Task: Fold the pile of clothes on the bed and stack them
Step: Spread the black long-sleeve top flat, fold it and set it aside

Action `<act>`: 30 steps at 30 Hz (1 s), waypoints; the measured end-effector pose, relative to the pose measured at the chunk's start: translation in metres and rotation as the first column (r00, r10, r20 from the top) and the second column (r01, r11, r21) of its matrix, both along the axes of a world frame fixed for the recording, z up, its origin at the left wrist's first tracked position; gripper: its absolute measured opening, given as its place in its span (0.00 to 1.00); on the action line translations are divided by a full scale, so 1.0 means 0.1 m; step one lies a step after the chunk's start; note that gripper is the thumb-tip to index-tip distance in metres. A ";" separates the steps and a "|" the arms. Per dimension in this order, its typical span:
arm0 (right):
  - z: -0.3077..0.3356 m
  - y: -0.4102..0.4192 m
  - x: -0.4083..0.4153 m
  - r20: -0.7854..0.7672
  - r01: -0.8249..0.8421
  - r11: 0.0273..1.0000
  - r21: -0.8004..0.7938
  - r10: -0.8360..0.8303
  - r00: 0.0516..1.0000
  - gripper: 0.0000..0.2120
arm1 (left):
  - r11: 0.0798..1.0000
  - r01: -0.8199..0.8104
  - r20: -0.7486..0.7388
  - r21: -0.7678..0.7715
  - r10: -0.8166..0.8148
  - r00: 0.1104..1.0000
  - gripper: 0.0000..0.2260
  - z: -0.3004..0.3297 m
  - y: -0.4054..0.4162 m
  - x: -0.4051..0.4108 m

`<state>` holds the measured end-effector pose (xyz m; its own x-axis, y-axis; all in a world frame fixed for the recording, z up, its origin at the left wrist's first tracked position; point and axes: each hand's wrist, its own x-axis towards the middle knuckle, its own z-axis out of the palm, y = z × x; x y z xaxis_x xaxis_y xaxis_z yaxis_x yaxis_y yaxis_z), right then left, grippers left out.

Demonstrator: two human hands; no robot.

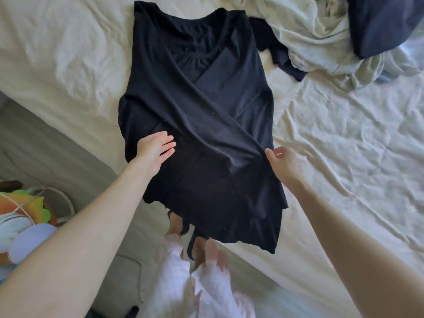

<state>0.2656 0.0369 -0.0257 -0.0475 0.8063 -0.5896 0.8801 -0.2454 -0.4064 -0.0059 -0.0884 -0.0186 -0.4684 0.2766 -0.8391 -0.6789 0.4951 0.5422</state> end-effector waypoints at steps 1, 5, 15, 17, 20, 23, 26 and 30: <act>0.00 0.06 -0.10 0.009 -0.048 0.998 0.044 0.048 0.999 0.11 | 1.000 -0.022 0.008 0.011 0.022 1.000 0.11 0.00 0.03 -0.05; -0.02 0.36 -0.73 0.007 -0.280 0.950 0.137 0.282 0.959 0.13 | 0.999 -0.051 0.057 -0.009 0.051 0.997 0.12 -0.01 0.21 -0.20; -0.28 0.79 -2.31 -0.148 -0.245 0.953 -0.177 0.220 0.964 0.11 | 0.995 -0.013 0.079 -0.099 0.021 0.997 0.12 -0.14 0.31 -0.28; -0.29 0.87 -2.32 -0.226 -0.099 0.980 -0.172 0.059 0.972 0.06 | 0.997 0.014 0.067 -0.069 -0.010 0.998 0.10 -0.12 0.26 -0.33; -0.29 0.92 -2.19 -0.248 0.002 0.993 -0.120 -0.032 0.968 0.10 | 0.999 0.017 0.041 -0.035 -0.016 0.999 0.08 -0.11 0.23 -0.37; -0.29 0.82 -1.95 -0.199 -0.022 0.995 -0.094 0.003 0.980 0.10 | 0.999 0.042 0.082 -0.010 -0.041 0.996 0.09 -0.10 0.25 -0.31; -0.21 0.65 -1.58 -0.118 -0.087 0.992 -0.091 0.076 0.990 0.12 | 0.993 0.114 0.093 -0.005 -0.113 0.989 0.09 -0.08 0.27 -0.13; -0.04 0.37 -0.88 -0.057 -0.053 0.986 -0.161 0.045 0.997 0.07 | 0.993 0.114 0.071 -0.023 -0.112 0.991 0.09 -0.04 0.19 0.25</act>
<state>0.1776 0.0739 -0.0292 -0.1193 0.6960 -0.7080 0.8709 -0.2691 -0.4113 0.0193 -0.0692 -0.0224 -0.3759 0.3015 -0.8763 -0.6534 0.5843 0.4813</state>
